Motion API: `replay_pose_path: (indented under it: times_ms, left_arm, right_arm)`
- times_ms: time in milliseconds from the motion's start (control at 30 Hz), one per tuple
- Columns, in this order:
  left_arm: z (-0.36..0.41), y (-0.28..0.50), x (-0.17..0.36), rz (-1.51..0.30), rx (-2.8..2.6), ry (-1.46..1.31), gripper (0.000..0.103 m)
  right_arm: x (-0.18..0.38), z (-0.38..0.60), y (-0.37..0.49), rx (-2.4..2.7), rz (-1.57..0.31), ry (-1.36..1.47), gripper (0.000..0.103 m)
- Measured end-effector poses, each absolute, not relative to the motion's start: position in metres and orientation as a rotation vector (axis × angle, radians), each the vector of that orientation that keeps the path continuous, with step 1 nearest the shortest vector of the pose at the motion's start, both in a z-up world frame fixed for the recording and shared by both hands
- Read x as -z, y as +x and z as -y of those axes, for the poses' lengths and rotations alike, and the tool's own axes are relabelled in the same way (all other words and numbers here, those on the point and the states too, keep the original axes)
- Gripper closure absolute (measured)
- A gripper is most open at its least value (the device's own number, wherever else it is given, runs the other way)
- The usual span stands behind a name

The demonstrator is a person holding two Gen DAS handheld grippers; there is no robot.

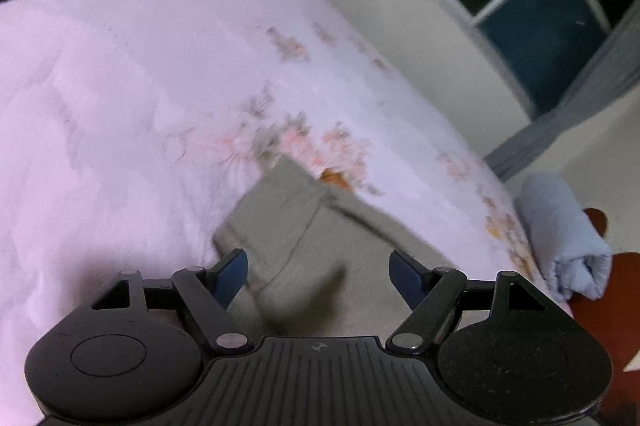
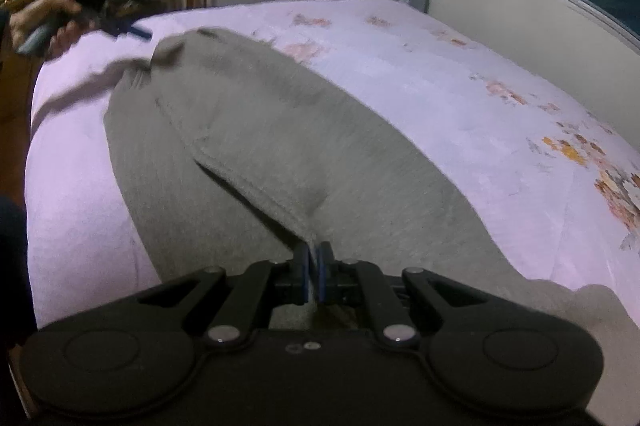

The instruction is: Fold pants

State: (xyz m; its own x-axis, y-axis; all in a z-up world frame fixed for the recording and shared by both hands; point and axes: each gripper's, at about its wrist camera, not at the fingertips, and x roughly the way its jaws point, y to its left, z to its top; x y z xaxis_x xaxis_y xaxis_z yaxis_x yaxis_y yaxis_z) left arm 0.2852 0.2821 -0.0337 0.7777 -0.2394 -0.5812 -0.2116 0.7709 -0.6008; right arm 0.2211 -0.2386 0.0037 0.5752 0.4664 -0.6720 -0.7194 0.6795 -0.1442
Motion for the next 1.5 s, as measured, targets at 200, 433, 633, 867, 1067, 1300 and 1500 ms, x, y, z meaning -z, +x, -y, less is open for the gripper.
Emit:
replay_pose_path:
  times_ms: [200, 433, 633, 867, 1067, 1300, 1500]
  left_arm:
    - [-0.283, 0.287, 0.051, -0.756, -0.111, -0.728, 0.027]
    - [-0.278, 0.312, 0.05, -0.769, -0.117, -0.68, 0.082]
    - [-0.287, 0.296, 0.035, -0.73, -0.055, -0.71, 0.092]
    - [-0.289, 0.259, 0.008, -0.709, 0.025, -0.796, 0.092]
    - [-0.295, 0.256, 0.066, -0.872, -0.041, -0.808, 0.092]
    - [-0.292, 0.25, 0.042, -0.833, -0.036, -0.752, 0.092]
    - [-0.294, 0.254, 0.045, -0.872, -0.069, -0.721, 0.092]
  right_arm:
    - [0.006, 0.24, 0.217, -0.716, -0.647, -0.417, 0.103]
    - [0.006, 0.241, 0.214, -0.696, -0.639, -0.394, 0.103]
    - [0.003, 0.243, 0.214, -0.69, -0.63, -0.402, 0.103]
    - [-0.049, 0.266, 0.19, -0.685, -0.514, -0.411, 0.103]
    - [-0.027, 0.264, 0.162, -0.759, -0.605, -0.556, 0.103]
    - [0.01, 0.256, 0.157, -0.743, -0.661, -0.528, 0.103]
    - [0.003, 0.261, 0.156, -0.763, -0.648, -0.493, 0.103]
